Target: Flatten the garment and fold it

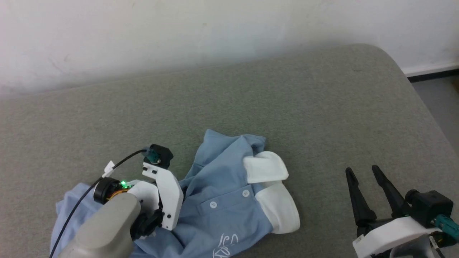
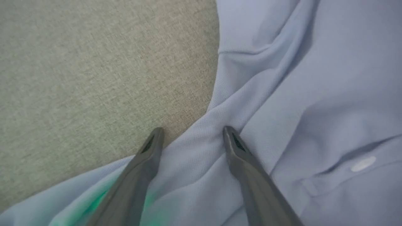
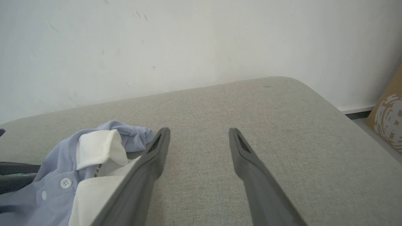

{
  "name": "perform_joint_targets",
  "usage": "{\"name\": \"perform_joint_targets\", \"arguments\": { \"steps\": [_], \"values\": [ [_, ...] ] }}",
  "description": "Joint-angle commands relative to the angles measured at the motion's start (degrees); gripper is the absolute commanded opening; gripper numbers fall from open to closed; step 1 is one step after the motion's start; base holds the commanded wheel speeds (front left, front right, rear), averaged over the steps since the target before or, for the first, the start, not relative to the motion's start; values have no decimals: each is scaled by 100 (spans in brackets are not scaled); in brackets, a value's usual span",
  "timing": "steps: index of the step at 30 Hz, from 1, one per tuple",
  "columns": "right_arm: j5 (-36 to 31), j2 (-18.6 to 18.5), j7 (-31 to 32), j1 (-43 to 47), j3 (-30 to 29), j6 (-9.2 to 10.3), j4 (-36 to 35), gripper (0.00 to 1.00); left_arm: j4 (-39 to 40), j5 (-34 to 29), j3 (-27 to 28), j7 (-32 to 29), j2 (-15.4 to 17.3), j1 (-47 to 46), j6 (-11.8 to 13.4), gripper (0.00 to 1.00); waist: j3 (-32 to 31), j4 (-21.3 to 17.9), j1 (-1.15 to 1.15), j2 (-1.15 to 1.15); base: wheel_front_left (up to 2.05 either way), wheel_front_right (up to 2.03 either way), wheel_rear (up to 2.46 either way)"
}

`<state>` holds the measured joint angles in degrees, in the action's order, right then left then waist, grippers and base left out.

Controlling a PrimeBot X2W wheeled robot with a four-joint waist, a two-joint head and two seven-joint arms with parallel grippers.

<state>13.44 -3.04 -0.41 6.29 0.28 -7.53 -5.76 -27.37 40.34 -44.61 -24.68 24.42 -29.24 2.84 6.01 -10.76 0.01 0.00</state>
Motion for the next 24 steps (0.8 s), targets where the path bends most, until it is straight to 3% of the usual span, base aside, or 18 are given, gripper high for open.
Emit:
{"name": "perform_joint_targets", "arguments": {
  "steps": [1, 2, 3, 4, 7, 10, 17, 23, 24],
  "values": [
    [33, 16, -41, -35, -7, 4, 44, 100, -196, 54, -158, -292, -25, -65, -139, 100, 71, -117, -1, 0, 0, 0, 0],
    [27, 16, -27, -28, -4, 4, 67, 100, -262, 69, -247, -445, -29, -65, -242, 76, 66, -117, -1, 0, 0, 0, 0],
    [22, 16, -27, -23, -5, 4, 82, 100, -295, 88, -319, -548, -43, -62, -349, 30, 61, -109, -1, 0, 0, 0, 0],
    [26, 16, -28, -24, -6, 4, 93, 100, -317, 140, -349, -616, -69, -47, -430, 0, 54, -98, -1, 0, 0, 0, 0],
    [43, 16, -30, -46, 0, 4, 123, 100, -302, 92, -367, -474, -65, -66, -468, 0, 26, -45, -1, 0, 0, 0, 0],
    [39, 16, -20, -54, -2, 4, 140, 100, -163, 94, -74, 101, 25, -47, -240, 0, -23, -2, -1, 0, 0, 0, 0],
    [1, 16, 27, 128, -140, 4, 140, 100, 862, 263, 1112, 1554, 641, 690, 1024, 0, -192, 165, -1, 0, 0, 0, 0],
    [-10, 16, 117, 255, -165, 4, 127, 100, 2080, 672, 1990, 1982, 1129, 2374, 2292, 0, -306, 295, -1, 0, 0, 0, 0],
    [-10, 16, 117, 255, -165, 4, 127, 100, 2080, 672, 1990, 1982, 1129, 2374, 2292, 0, -306, 295, -1, 0, 0, 0, 0]
  ]
}}
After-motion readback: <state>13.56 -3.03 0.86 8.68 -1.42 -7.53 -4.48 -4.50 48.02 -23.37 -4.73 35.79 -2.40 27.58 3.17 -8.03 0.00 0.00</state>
